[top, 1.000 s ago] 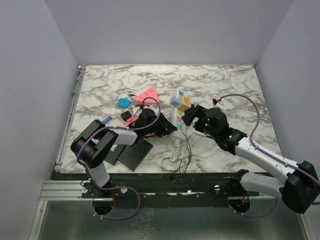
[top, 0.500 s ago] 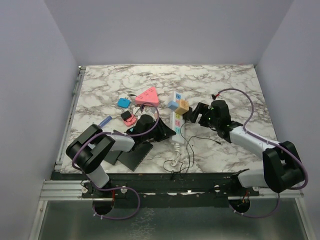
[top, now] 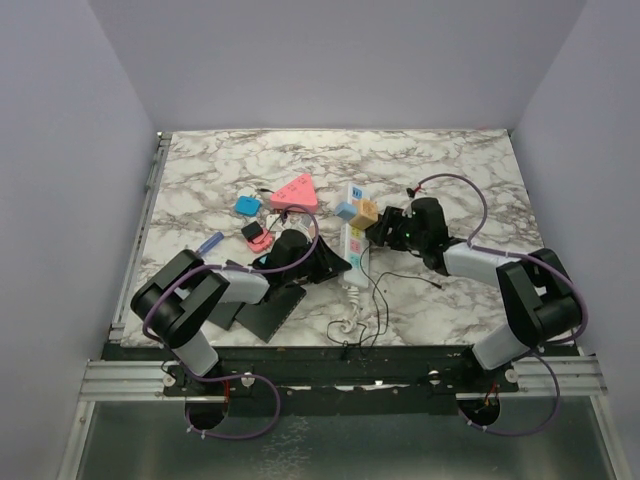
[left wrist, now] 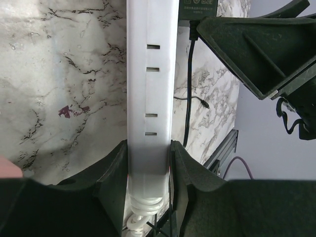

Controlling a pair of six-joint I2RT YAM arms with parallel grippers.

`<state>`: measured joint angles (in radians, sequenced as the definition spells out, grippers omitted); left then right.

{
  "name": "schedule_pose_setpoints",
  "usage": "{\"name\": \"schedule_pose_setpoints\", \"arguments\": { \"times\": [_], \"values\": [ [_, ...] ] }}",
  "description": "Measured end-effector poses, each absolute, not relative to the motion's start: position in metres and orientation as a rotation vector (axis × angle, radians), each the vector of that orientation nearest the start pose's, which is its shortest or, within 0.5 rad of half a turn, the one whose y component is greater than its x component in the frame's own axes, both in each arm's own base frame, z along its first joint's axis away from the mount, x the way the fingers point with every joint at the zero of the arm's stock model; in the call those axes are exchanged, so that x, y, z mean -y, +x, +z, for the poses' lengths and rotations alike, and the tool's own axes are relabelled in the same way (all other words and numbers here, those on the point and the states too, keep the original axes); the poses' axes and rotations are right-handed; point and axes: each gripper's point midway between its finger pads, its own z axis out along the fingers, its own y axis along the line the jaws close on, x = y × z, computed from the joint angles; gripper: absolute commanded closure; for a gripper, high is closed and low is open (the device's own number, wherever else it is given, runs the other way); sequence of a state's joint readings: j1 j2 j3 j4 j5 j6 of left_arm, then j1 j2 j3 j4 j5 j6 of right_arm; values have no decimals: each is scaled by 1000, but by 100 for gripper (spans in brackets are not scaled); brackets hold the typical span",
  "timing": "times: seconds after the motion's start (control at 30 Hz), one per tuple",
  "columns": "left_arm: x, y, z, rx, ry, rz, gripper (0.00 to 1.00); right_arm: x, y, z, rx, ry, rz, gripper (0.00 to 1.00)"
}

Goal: Pull the plug off the socket
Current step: Remove the plug from the socket.

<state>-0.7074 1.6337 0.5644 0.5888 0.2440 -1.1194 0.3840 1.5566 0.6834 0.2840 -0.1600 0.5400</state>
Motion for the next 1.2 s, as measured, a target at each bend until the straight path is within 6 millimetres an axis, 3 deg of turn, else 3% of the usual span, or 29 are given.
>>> {"name": "schedule_pose_setpoints", "arguments": {
  "times": [0.17,0.23,0.3,0.4,0.57,0.93,1.1,1.2],
  "values": [
    [323,258,66,-2321,-300,-1281,83,-200,362,63,-2233,60,693,46],
    [322,258,66,-2324,-299,-1274,79,-201,365,62,-2233,56,691,56],
    [322,259,66,-2330,-292,-1261,65,-201,366,61,-2237,56,689,72],
    [321,261,67,-2345,-267,-1221,38,-201,367,60,-2237,64,685,83],
    [313,276,70,-2383,-185,-1017,25,-205,367,61,-2231,69,651,88],
    [284,314,135,-2247,-103,-714,19,-226,357,67,-2241,79,410,94],
    [290,334,159,-2201,-75,-688,19,-230,351,68,-2243,105,343,95],
    [296,350,163,-2191,-69,-676,19,-231,348,68,-2242,120,328,95]
  ]
}}
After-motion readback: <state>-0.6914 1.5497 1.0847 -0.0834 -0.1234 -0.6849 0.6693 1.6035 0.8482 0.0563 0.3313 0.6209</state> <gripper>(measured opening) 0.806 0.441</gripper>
